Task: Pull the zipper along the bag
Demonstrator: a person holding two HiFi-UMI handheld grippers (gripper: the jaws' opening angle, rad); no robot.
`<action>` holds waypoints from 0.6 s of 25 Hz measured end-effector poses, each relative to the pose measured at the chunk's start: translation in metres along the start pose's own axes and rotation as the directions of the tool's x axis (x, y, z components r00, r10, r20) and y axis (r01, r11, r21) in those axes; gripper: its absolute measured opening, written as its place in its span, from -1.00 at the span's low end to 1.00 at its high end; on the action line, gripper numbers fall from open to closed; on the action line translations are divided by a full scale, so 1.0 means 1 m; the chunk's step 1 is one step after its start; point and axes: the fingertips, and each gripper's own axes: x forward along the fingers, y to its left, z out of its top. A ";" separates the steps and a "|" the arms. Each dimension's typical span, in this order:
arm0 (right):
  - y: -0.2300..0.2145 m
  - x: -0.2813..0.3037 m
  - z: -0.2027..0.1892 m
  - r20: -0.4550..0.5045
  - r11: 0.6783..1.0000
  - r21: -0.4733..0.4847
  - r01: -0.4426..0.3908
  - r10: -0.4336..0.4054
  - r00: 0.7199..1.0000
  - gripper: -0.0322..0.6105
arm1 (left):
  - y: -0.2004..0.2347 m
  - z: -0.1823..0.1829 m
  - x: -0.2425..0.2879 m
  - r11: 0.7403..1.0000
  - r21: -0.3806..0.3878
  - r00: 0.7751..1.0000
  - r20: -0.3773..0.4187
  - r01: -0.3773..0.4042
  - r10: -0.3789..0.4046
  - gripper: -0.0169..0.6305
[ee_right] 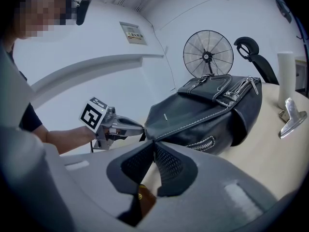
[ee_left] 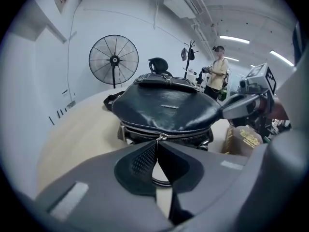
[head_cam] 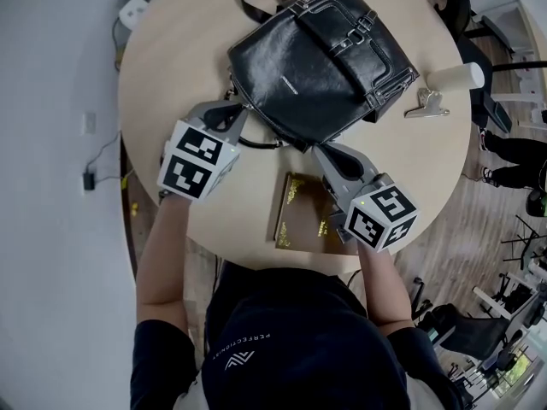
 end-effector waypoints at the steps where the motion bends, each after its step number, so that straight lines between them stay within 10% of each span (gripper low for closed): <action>1: 0.000 0.000 0.000 0.000 1.000 0.001 0.001 -0.001 1.000 -0.84 | 0.004 0.001 0.000 1.000 0.005 1.000 -0.003 -0.009 0.009 -0.86; 15: -0.001 0.003 -0.002 -0.001 0.999 0.043 -0.011 0.011 1.000 -0.83 | 0.028 -0.001 0.005 0.999 -0.021 0.999 -0.027 -0.029 0.028 -0.86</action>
